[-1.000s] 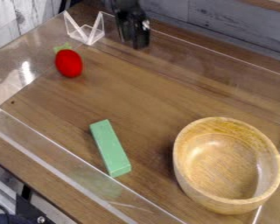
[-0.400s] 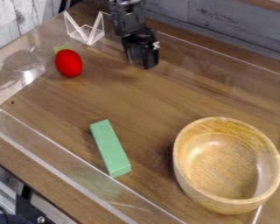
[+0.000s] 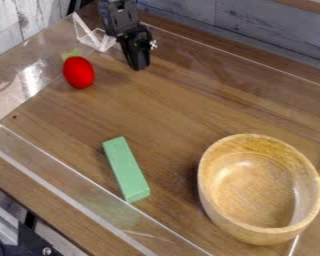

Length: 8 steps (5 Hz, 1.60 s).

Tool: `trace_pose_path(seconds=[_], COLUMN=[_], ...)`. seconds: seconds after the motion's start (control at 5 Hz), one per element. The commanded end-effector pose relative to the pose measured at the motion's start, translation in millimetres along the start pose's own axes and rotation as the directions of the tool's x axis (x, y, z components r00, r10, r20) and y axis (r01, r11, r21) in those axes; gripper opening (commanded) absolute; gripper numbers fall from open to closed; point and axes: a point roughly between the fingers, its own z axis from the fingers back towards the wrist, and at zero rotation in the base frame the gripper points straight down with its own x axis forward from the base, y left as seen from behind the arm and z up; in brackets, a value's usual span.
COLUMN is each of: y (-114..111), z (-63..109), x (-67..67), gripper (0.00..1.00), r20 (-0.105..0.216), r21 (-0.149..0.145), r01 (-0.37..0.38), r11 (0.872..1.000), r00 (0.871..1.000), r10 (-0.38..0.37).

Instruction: Move the red object to the left side of the table

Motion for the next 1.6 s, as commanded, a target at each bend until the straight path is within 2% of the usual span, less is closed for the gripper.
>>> trace_pose_path(seconds=[0.0, 0.2, 0.4, 0.6, 0.8, 1.0, 1.2, 1.4], y=[0, -2, -1, -1, -15, -22, -33, -48], z=[15.0, 6.4, 27.3, 48.8, 52.4, 49.5, 55.1, 61.8], x=[2.5, 8.6, 6.8, 5.7, 22.1, 32.1, 22.7, 11.6], gripper=[1.0, 1.0, 0.0, 0.0, 1.0, 1.0, 0.0, 0.0], r20=[-0.029, -0.017, -0.035, -0.055, -0.077, -0.084, -0.107, -0.134], r21=[-0.049, -0.05, -0.037, -0.021, -0.032, -0.029, -0.016, 0.004], r01=[0.026, 0.035, 0.004, -0.027, -0.107, -0.164, -0.241, -0.32], r11=[0.998, 0.998, 0.999, 0.999, 0.994, 0.986, 0.97, 0.947], r00=[0.999, 0.999, 0.999, 0.998, 0.992, 0.983, 0.965, 0.939], r10=[-0.027, -0.036, -0.006, 0.026, 0.104, 0.161, 0.238, 0.318])
